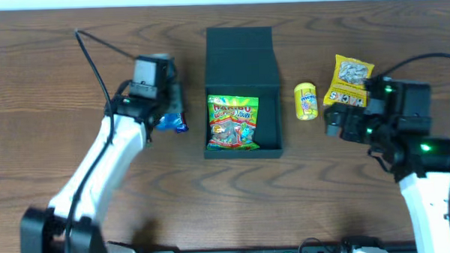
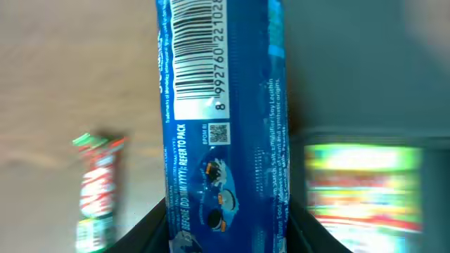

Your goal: Pack container

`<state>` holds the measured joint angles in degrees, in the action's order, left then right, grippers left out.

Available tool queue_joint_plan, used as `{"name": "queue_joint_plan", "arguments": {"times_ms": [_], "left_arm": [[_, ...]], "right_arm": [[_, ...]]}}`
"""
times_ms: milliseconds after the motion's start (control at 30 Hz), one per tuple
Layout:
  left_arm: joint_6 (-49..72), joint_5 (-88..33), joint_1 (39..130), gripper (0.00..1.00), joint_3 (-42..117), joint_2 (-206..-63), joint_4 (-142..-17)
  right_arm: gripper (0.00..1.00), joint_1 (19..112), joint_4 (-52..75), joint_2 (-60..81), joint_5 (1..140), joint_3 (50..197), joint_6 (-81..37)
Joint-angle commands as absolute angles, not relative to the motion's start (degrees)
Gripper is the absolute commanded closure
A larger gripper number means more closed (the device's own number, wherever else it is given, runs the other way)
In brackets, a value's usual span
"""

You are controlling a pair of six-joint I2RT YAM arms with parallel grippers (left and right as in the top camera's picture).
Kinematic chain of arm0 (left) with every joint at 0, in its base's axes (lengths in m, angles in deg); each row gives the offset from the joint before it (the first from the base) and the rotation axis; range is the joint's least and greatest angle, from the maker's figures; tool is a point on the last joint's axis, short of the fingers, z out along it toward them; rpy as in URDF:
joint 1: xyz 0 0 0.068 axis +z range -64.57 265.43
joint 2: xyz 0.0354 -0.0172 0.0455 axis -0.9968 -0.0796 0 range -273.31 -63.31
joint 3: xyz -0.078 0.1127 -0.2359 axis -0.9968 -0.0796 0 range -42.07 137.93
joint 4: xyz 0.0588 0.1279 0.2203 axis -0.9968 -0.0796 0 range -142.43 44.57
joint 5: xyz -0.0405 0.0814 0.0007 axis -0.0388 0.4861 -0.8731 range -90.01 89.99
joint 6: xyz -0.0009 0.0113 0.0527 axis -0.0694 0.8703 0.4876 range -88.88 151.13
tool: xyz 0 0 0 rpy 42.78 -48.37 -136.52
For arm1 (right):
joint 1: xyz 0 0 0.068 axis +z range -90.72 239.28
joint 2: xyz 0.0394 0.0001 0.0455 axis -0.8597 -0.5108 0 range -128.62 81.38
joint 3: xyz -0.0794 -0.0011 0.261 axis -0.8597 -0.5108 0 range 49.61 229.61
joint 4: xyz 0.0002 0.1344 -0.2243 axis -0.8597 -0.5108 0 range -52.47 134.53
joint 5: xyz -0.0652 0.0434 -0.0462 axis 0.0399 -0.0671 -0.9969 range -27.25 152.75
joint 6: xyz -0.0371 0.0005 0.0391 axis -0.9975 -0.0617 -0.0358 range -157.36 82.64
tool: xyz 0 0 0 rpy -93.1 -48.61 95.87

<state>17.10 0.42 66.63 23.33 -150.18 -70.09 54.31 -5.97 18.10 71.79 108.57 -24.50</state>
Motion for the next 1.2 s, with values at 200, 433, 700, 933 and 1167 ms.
{"name": "queue_joint_plan", "arguments": {"times_ms": [200, 433, 700, 933, 1167], "left_arm": [[-1.1, -1.1, 47.6, 0.94, 24.8, -153.6, -61.4], [-7.7, -5.1, 42.6, 0.94, 24.9, -162.6, -52.7], [-12.8, -7.0, 42.0, 0.8, 24.9, -165.4, -51.5], [-4.8, -7.6, 42.1, 0.04, 25.5, -163.2, -50.6], [2.4, -6.4, 44.5, 0.04, 25.8, -153.9, -55.3]], "right_arm": [[0.01, 45.9, -9.8, 18.7, 71.5, 109.2, -22.2], [0.01, 44.6, -11.9, 18.6, 71.5, 109.2, -22.9], [0.01, 44.6, -12.1, 18.6, 71.5, 109.2, -22.8], [0.01, 44.6, -12.1, 18.6, 71.5, 109.2, -22.9], [0.01, 44.6, -12.1, 18.6, 71.5, 109.2, -22.8]]}}
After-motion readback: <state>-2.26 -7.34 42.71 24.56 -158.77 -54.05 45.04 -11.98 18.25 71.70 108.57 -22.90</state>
